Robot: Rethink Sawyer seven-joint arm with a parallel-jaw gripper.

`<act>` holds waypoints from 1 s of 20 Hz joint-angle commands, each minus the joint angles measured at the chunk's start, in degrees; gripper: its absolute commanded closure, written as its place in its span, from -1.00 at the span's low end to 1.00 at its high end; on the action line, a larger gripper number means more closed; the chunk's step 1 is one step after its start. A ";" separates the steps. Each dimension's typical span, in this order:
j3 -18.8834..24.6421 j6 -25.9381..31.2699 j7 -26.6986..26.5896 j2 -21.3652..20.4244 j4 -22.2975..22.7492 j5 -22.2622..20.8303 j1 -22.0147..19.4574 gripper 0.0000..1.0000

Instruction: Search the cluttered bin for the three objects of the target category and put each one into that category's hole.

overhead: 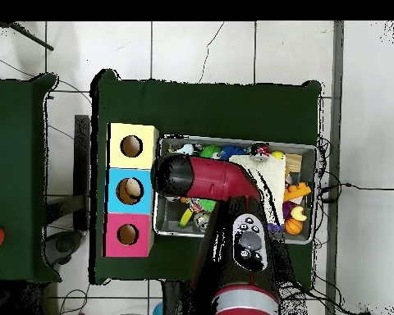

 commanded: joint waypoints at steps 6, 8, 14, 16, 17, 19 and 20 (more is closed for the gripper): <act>4.20 8.20 4.32 -6.17 0.72 1.06 -2.01 1.00; 4.39 9.11 4.13 -7.49 0.82 1.29 -2.09 1.00; 4.98 10.84 3.17 -11.41 1.40 1.46 -2.21 1.00; 4.80 12.89 3.01 -12.61 0.86 1.48 -2.13 1.00; 4.72 13.89 2.89 -13.18 0.58 1.46 -2.12 1.00; 4.49 15.80 2.93 -14.10 -0.12 1.35 -1.93 1.00; 4.30 16.62 3.24 -14.32 -0.50 1.32 -1.80 1.00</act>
